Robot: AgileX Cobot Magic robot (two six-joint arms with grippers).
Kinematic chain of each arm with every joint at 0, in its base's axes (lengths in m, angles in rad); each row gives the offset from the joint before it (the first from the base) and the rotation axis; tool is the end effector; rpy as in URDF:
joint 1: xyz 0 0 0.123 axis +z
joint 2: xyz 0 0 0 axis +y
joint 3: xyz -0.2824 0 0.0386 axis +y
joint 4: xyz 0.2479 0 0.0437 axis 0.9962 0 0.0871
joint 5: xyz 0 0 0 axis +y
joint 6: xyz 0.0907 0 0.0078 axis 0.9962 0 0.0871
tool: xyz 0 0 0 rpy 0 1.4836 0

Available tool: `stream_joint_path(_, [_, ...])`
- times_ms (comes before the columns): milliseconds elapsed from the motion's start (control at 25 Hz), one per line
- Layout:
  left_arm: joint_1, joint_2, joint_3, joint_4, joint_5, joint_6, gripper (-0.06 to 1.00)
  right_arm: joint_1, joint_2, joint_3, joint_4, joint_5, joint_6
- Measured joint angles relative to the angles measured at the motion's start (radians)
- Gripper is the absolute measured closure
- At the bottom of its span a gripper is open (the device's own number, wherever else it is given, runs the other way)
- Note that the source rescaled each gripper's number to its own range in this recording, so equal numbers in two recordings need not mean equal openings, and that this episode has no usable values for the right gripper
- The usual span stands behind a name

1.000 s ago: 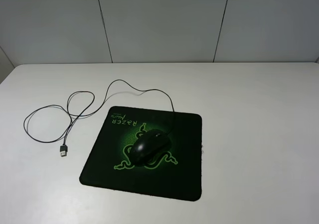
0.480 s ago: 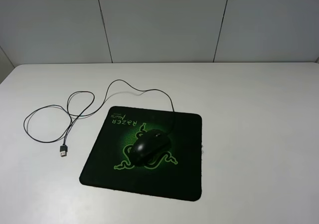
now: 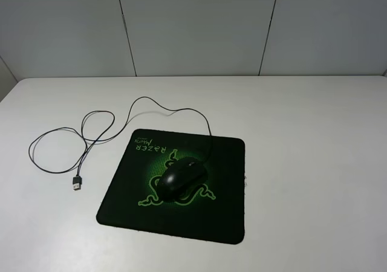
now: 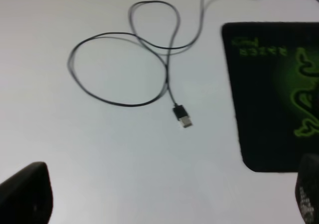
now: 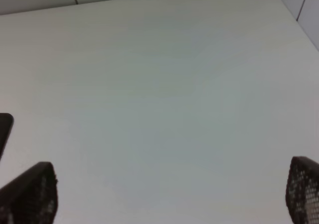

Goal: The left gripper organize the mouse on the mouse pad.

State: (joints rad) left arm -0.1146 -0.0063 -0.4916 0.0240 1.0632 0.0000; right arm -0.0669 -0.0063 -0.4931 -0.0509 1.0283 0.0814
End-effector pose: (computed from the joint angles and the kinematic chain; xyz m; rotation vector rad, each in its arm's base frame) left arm -0.0047 0.0025 0.2746 0.1162 2.0456 -0.0426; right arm -0.0040 -0.0037 0.2780 0.1504 2.0062 -0.0514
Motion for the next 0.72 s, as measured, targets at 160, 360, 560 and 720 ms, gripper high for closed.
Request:
stream_joint_path(160, [0.047,0.000,0.000,0.001,0.000,0.000,0.01,0.000,0.000,0.000,0.000,0.000,0.000])
stream_joint_path(360, [0.052,0.000,0.000,0.001,0.000,0.000,0.01,0.000,0.000,0.000,0.000,0.000,0.000])
stream_joint_path(560, [0.052,0.000,0.000,0.001,0.000,0.000,0.01,0.000,0.000,0.000,0.000,0.000,0.000])
stream_joint_path(720, [0.052,0.000,0.000,0.001,0.000,0.000,0.01,0.000,0.000,0.000,0.000,0.000,0.000])
